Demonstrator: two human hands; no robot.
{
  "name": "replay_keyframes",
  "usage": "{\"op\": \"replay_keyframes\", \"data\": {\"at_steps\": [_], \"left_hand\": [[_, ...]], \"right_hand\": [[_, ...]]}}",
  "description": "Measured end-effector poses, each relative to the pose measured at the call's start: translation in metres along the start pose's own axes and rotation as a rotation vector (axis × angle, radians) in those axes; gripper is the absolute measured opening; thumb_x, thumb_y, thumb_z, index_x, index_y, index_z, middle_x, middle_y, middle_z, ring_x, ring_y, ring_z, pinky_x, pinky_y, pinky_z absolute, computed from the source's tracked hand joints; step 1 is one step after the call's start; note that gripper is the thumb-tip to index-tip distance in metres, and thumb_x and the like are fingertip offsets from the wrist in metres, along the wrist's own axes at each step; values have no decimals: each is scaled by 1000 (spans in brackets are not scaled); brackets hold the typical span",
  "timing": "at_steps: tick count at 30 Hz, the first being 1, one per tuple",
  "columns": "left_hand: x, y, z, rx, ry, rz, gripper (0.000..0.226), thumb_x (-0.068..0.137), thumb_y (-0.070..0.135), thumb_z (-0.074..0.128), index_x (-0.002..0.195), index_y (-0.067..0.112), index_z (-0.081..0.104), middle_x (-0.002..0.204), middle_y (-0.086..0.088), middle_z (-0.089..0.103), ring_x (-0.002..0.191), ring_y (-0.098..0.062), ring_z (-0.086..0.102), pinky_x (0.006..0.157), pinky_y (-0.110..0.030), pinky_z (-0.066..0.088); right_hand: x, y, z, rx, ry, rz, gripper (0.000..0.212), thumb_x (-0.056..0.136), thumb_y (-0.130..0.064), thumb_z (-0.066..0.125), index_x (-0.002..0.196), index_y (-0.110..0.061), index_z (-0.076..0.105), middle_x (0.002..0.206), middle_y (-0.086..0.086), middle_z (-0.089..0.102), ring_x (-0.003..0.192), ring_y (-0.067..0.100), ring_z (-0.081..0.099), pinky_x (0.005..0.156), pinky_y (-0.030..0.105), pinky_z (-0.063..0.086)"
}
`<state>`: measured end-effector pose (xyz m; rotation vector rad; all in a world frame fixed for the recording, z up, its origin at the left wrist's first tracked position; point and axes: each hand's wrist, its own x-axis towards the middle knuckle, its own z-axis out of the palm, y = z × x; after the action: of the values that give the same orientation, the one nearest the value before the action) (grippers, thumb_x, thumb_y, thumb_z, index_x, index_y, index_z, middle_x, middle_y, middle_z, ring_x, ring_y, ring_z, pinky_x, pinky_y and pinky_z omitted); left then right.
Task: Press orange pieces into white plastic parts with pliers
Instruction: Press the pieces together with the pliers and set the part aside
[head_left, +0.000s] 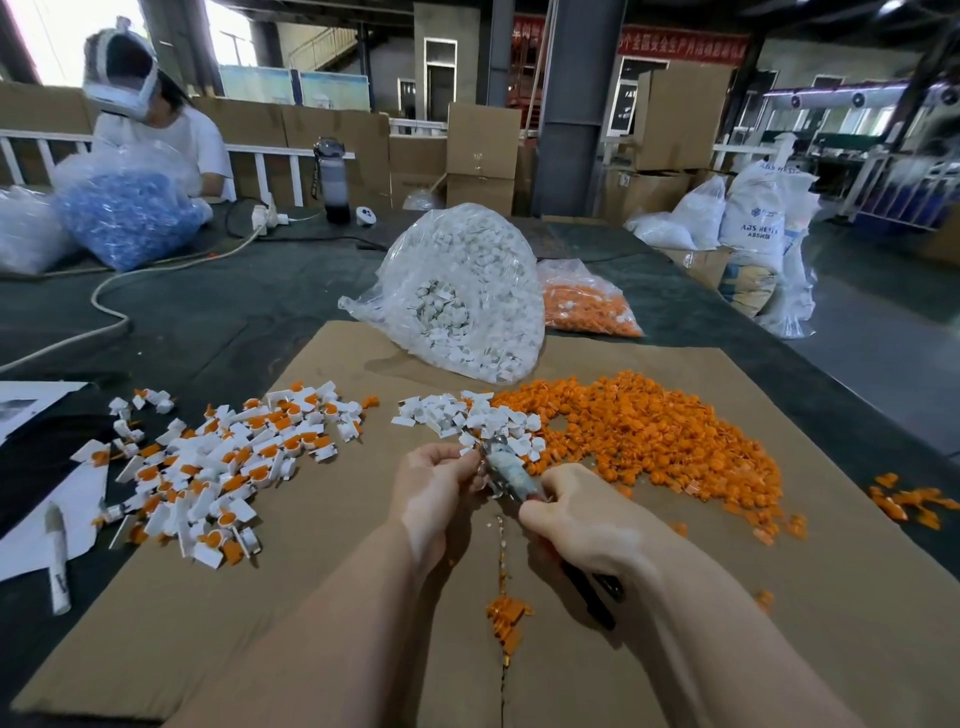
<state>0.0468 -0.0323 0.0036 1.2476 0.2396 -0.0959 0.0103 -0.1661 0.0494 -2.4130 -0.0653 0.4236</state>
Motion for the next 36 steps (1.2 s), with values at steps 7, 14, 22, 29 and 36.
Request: {"op": "replay_keyframes", "data": {"at_steps": [7,14,22,29,36], "left_hand": [[0,-1,0,21,22,3,10,90,-3,52,100,-5,54,66,-11,56,46,-7,52,43,-16,47],[3,-8,-4,76,51,79,12,88,2,59,99,-4,57,71,-13,61,55,-13,58,59,-27,50],[1,-17,-5,592,42,377,20,92,18,58,108,17,69,98,13,60,92,4,51,68,7,30],[3,-20,-4,705,-16,424,23,95,16,51,110,19,68,106,13,60,102,2,48,72,7,27],[1,-19,-8,677,-89,369,23,89,9,58,103,23,70,103,12,64,98,-2,55,75,2,36]], "right_hand": [[6,4,10,-83,99,-1,23,91,-25,50,73,-20,36,72,-2,40,59,12,37,50,25,26],[10,26,5,-62,344,12,27,83,-43,61,99,-21,54,92,-6,47,78,10,48,61,24,35],[20,69,-7,-567,649,159,47,84,-56,55,113,-19,55,111,2,50,105,20,50,87,31,45],[22,56,13,-533,715,-165,41,90,-34,56,129,-21,53,123,3,54,115,19,48,100,36,35],[27,37,46,-163,689,-472,7,83,-8,67,88,-9,71,84,4,68,86,22,62,75,33,50]]}}
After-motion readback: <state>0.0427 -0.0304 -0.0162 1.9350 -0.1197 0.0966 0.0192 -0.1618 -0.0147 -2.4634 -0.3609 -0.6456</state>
